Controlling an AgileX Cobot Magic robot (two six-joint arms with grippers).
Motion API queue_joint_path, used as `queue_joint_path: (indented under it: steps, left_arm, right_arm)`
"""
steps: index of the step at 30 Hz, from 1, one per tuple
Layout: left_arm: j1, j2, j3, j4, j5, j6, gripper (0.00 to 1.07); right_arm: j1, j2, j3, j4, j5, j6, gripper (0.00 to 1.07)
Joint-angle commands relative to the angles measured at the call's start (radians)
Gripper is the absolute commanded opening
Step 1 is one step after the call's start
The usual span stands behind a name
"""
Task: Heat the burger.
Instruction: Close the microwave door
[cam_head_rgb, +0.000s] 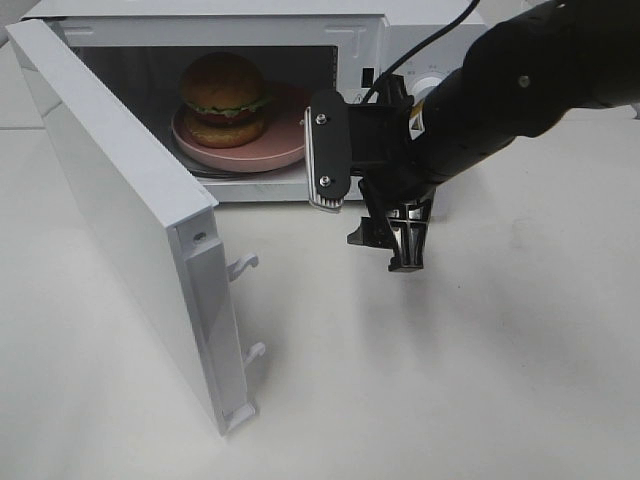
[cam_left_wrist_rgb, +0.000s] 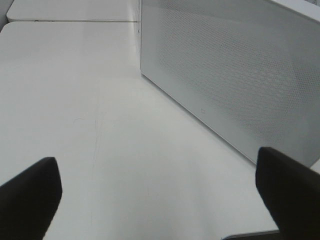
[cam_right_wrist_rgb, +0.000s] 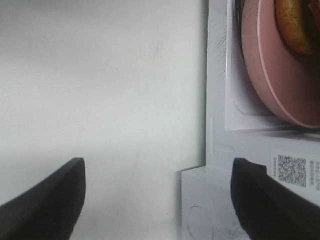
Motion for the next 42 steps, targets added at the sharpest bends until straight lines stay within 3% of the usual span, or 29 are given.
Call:
queue_joint_path:
  steps: [1,12,20,28,42]
  left_arm:
    - [0.002,-0.023,0.002,0.003,-0.009,-0.002,0.98]
    - [0.002,-0.023,0.002,0.003,-0.009,-0.002,0.98]
    - [0.002,-0.023,0.002,0.003,-0.009,-0.002,0.98]
    - [0.002,-0.023,0.002,0.003,-0.009,-0.002,0.98]
    - [0.002,-0.023,0.002,0.003,-0.009,-0.002,0.98]
  right_arm:
    - [-0.005,-0.038,0.029,-0.002,-0.003,0.067,0.76]
    - [-0.005,-0.235,0.192,0.001,0.013,0.534,0.76]
    - [-0.005,-0.328,0.263,0.001,0.085,0.722,0.76]
    - [-0.005,-0.436,0.275,0.000,0.333,0.947,0.76]
    - [-0.005,-0.590,0.275,0.001,0.634,1.049,0.76]
